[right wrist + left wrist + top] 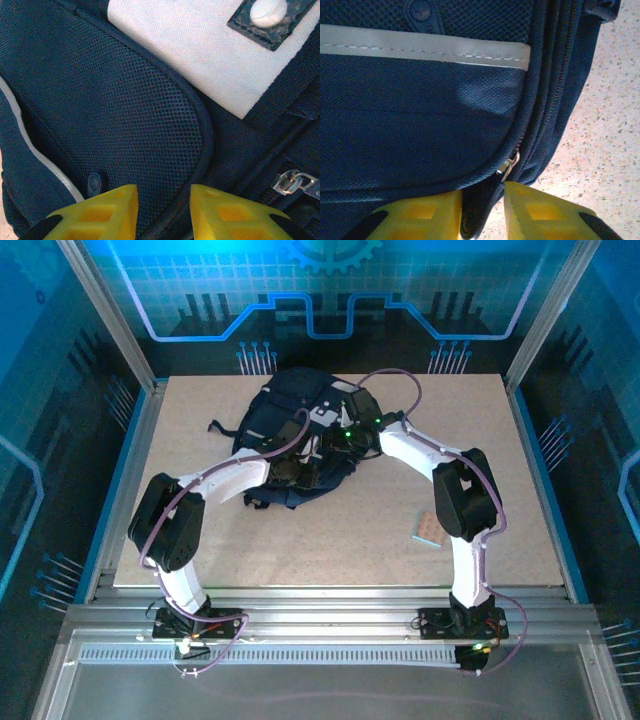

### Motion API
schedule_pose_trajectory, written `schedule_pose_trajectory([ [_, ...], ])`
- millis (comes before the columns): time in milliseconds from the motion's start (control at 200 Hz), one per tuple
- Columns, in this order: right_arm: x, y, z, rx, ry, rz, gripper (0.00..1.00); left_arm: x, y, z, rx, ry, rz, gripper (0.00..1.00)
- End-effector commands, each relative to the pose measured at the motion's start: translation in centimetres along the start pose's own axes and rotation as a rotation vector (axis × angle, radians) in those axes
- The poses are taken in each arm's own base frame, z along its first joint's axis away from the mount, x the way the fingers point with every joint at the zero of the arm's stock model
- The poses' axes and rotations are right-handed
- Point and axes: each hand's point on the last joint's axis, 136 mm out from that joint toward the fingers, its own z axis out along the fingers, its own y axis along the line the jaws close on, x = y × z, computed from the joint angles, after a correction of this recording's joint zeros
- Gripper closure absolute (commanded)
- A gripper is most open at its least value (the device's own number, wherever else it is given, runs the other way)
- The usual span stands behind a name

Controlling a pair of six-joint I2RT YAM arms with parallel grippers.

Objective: Pack books, pencil case, and school supplies into a backpack

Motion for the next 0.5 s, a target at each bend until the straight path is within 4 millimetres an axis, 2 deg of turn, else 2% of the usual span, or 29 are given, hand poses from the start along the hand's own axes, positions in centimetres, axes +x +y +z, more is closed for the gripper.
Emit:
schedule_pose_trajectory([
  [0, 0.2, 0.0, -0.1, 0.002, 0.002, -0.019, 0.66, -1.9, -1.0, -0.3, 0.032, -0.040, 0.014, 0.73],
  [190, 0.8, -0.1, 0.0, 0.015, 0.012, -0.033, 0.66, -2.6, -0.8, -0.5, 0.080, -0.033, -0.045, 0.72],
  [235, 0.9, -0.1, 0.0, 0.022, 0.012, -0.039, 0.66, -2.6, -0.6, -0.5, 0.088, -0.030, -0.062, 0.77],
  [335, 1.1, -0.4, 0.0, 0.038, 0.015, -0.046, 0.66, -2.7, -0.1, -0.5, 0.099, -0.022, -0.087, 1.00],
  [435, 1.1, -0.7, 0.1, 0.052, 0.006, -0.039, 0.66, -2.5, -0.1, -0.8, 0.100, -0.010, -0.084, 1.00],
  [495, 1.0, -0.8, 0.3, 0.054, 0.001, -0.034, 0.62, -2.2, -0.3, -1.1, 0.112, 0.005, -0.082, 1.00],
])
